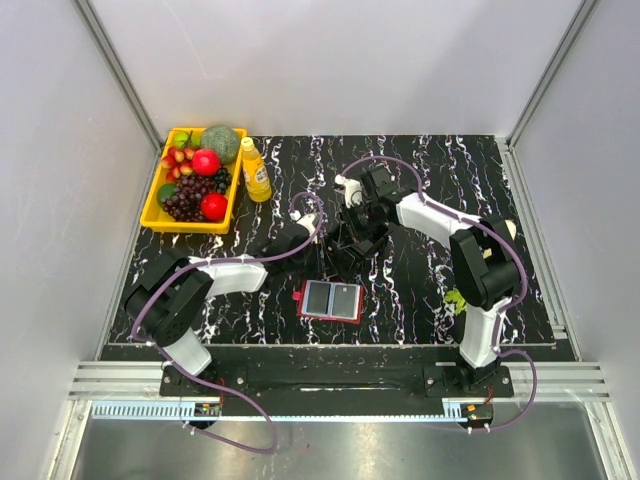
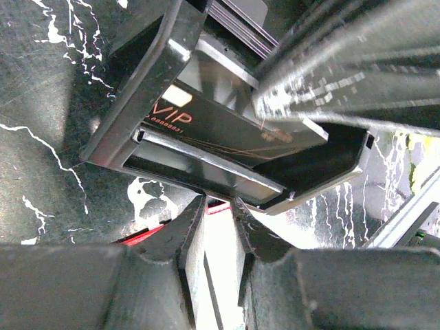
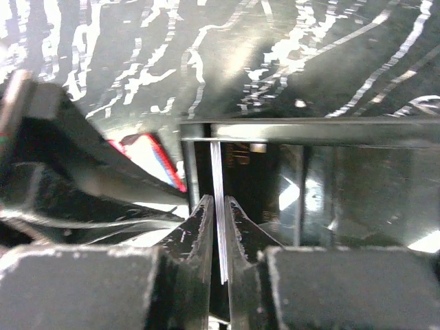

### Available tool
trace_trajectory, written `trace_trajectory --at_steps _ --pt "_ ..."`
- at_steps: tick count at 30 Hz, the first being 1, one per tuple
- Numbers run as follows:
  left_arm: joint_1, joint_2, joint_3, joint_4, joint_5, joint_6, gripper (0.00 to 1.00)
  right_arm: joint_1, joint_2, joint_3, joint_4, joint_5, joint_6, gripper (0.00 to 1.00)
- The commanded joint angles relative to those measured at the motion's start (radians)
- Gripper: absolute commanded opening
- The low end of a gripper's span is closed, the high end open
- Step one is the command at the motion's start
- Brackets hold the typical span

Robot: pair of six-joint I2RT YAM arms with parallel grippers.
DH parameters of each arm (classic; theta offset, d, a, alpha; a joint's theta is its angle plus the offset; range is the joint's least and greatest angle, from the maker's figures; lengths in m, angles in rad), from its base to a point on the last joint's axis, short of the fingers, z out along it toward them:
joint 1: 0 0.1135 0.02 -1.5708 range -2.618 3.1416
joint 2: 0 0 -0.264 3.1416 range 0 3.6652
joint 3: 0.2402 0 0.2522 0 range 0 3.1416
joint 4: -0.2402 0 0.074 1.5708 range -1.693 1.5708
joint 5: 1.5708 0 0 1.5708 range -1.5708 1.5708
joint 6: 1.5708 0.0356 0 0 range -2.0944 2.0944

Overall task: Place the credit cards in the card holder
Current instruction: Pick up the credit card from the storage box.

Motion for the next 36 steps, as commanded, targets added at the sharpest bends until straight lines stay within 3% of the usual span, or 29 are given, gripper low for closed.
trace_trajectory --at_steps 1,7,11,18,19,22,26,27,29,31,32,36 --pt "0.006 -0.013 0.048 0.051 0.002 -0.002 0.24 0.019 -0.050 0.003 -0.009 -0.173 0.005 0.20" --pt "0.006 -0.015 0.047 0.053 0.004 -0.003 0.24 0.030 -0.033 -0.007 -0.028 -0.188 -0.003 0.25" --pt "0.006 -0.012 0.042 0.054 0.000 -0.005 0.24 0.045 -0.032 -0.004 -0.037 -0.068 0.002 0.27" --pt "0.006 -0.012 0.042 0.054 -0.001 -0.005 0.24 0.045 -0.016 0.012 -0.049 -0.081 -0.003 0.32" --pt "0.006 -0.010 0.045 0.054 0.002 -0.005 0.25 0.045 -0.016 0.012 -0.051 -0.089 -0.003 0.31" --pt "0.006 -0.013 0.037 0.056 0.000 -0.007 0.24 0.045 -0.018 0.013 -0.051 -0.110 0.005 0.10" --pt "0.008 -0.020 0.036 0.051 -0.004 -0.005 0.24 0.045 -0.038 0.003 -0.040 -0.135 0.009 0.15" --pt "0.008 -0.021 0.034 0.053 -0.006 -0.007 0.24 0.045 -0.046 -0.004 -0.026 -0.144 0.009 0.21" --pt "0.006 -0.023 0.031 0.053 -0.007 -0.007 0.24 0.044 -0.052 -0.002 -0.025 -0.156 0.009 0.14" --pt "0.008 -0.024 0.031 0.054 -0.004 -0.008 0.24 0.045 -0.050 -0.001 -0.025 -0.143 0.037 0.16" --pt "0.006 -0.023 0.033 0.053 -0.004 -0.007 0.24 0.045 -0.050 0.001 -0.025 -0.147 0.032 0.08" --pt "0.006 -0.023 0.033 0.053 -0.004 -0.008 0.24 0.045 -0.046 0.001 -0.023 -0.146 0.037 0.00"
